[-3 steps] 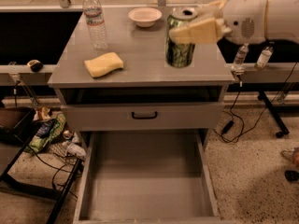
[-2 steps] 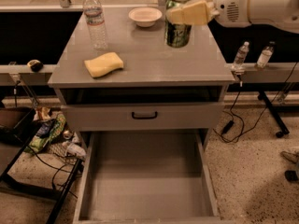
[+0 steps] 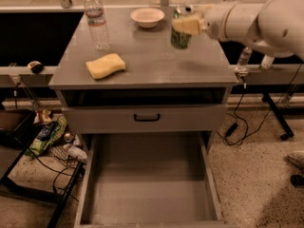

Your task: Pick green can from middle drawer and place on counter

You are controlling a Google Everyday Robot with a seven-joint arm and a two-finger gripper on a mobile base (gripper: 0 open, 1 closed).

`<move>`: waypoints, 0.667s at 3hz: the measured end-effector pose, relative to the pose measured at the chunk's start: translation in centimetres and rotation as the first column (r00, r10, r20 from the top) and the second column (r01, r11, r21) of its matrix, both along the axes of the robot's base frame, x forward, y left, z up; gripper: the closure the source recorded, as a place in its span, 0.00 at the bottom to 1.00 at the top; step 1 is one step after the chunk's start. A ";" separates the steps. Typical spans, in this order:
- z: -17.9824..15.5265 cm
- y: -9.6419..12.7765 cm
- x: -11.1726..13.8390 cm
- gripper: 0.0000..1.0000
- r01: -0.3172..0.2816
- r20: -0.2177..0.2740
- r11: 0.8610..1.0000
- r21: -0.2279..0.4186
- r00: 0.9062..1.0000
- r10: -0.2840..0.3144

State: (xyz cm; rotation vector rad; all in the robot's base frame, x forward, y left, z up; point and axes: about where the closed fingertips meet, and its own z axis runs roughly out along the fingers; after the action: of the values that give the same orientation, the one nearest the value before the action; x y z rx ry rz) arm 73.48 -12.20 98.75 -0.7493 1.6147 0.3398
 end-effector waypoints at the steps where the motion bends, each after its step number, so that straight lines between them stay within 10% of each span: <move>1: -6.2 0.9 4.1 1.00 -0.006 -0.078 1.000 0.020 0.997 0.008; 2: -8.9 2.0 5.4 0.81 -0.026 -0.117 0.999 0.026 0.993 0.029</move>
Offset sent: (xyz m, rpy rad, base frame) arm 0.0936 0.0474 -0.1894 0.0388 0.2440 0.0862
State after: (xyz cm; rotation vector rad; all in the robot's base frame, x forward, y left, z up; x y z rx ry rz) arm 78.86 -10.17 89.85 -0.7455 1.7086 0.4293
